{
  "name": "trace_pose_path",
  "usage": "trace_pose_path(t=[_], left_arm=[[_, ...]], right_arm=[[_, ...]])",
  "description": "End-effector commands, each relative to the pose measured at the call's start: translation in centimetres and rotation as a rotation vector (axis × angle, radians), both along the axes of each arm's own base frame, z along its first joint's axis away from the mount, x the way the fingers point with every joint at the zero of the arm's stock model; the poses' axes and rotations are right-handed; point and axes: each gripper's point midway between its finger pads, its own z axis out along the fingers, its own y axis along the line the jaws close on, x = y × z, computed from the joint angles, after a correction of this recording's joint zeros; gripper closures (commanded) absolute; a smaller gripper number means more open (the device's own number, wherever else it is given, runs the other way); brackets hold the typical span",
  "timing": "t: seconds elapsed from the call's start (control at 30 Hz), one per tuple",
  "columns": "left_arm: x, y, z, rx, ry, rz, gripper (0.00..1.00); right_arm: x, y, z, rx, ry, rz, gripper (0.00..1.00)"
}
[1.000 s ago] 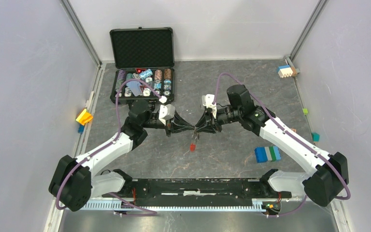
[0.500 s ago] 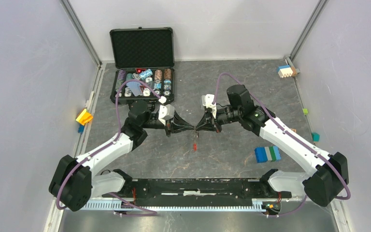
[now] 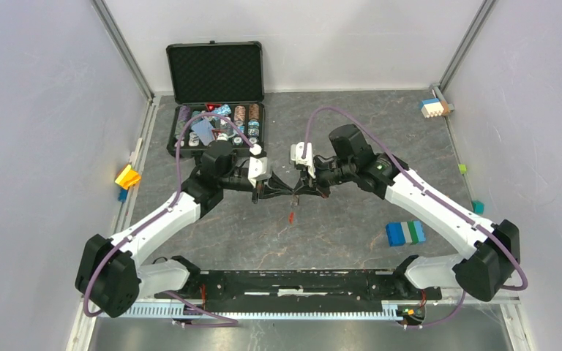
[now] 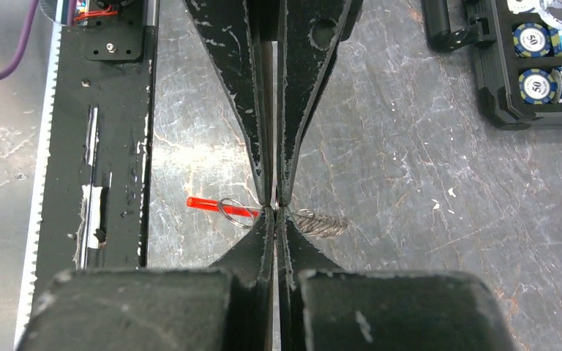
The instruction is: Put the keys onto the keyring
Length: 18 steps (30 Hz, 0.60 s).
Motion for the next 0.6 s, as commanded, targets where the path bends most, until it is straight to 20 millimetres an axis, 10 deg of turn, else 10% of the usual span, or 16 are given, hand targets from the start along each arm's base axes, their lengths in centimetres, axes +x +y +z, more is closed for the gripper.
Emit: trace_pose_path(t=[0.0,0.57], left_arm=[[0.4,0.0,-0.3,0.049,-0.066,-0.02,0.85],[0.5,-0.4,-1.3,0.076,-0.039,-0.022,0.98]], right_arm=[[0.7,0.5,2.0,-0.007,-0.085,-0.005,1.0],[0.5,1.1,2.3,-0.035,-0.098,0.016,1.0]])
